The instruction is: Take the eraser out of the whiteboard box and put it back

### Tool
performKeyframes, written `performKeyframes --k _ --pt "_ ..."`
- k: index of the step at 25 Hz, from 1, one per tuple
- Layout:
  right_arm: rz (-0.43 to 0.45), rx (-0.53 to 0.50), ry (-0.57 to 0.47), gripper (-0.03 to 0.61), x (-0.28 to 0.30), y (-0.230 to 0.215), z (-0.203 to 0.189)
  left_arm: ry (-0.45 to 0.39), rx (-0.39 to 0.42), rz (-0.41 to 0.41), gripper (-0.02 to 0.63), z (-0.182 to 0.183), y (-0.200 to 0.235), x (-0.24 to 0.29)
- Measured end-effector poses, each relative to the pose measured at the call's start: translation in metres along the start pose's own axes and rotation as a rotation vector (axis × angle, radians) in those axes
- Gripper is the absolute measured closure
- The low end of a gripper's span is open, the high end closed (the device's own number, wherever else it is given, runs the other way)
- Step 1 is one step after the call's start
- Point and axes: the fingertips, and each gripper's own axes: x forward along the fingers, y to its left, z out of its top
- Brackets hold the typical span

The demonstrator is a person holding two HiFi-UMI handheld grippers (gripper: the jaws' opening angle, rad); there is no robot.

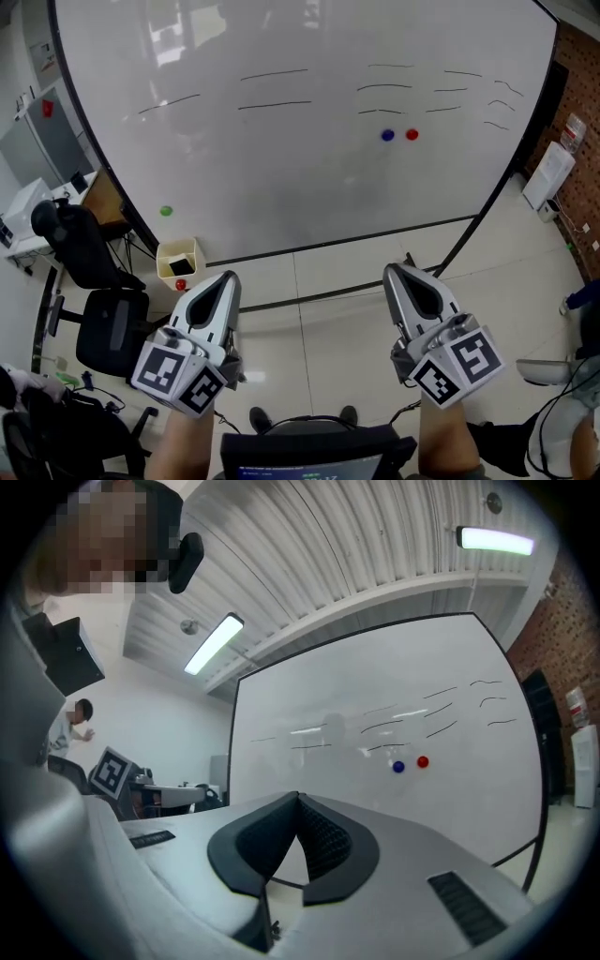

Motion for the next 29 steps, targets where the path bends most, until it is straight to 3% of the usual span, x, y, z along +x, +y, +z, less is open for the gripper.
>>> performKeyframes --k 9,29 --pt "-0.040 0.004 0.030 0.558 -0.006 0.009 -0.007 0.002 -0.012 -0.049 0.580 -0.001 0.004 -0.008" --pt "-0.032 -0.013 0.029 0.558 -0.014 0.002 -0.007 0.011 -0.029 -0.049 0.580 -0.009 -0.008 -0.001"
